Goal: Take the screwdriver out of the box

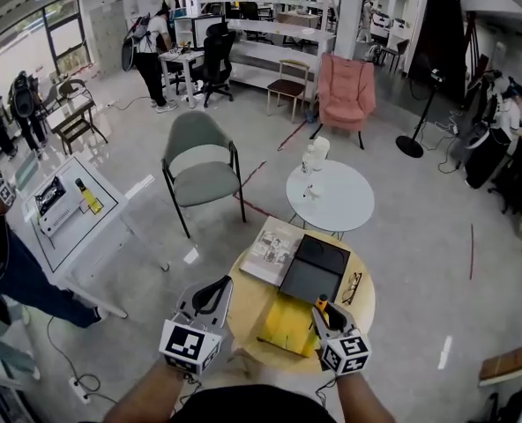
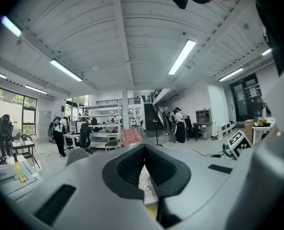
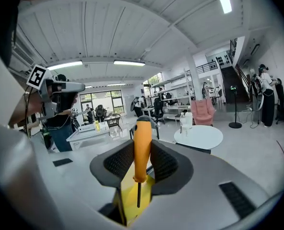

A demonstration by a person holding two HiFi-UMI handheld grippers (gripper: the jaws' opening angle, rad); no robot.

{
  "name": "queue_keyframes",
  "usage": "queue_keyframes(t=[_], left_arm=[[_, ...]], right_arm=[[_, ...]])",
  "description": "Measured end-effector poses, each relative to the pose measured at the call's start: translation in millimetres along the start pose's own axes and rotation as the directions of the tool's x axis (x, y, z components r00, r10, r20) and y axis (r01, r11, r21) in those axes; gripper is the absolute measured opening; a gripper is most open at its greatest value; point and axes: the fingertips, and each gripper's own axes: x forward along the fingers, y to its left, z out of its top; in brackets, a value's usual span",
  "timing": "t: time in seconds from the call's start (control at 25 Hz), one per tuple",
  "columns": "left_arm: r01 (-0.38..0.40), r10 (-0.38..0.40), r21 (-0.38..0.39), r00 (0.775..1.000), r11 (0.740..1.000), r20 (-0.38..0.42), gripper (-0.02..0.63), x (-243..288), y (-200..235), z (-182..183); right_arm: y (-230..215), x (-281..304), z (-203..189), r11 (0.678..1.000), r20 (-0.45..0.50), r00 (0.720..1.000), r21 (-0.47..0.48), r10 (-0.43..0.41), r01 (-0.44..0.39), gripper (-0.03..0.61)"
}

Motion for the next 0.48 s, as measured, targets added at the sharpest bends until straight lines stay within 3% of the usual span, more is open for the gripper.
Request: queue_keyframes(t=[0.48], left_arm=[[-0.005,0.005,-0.01,1.0,1.0,0.03,0.012,-2.8,4.0,11.4]], right_arm=[[29.9,-28.3,76.5,0.996,0.133,0.989,-0.065,0.062,-0.054,0.123]])
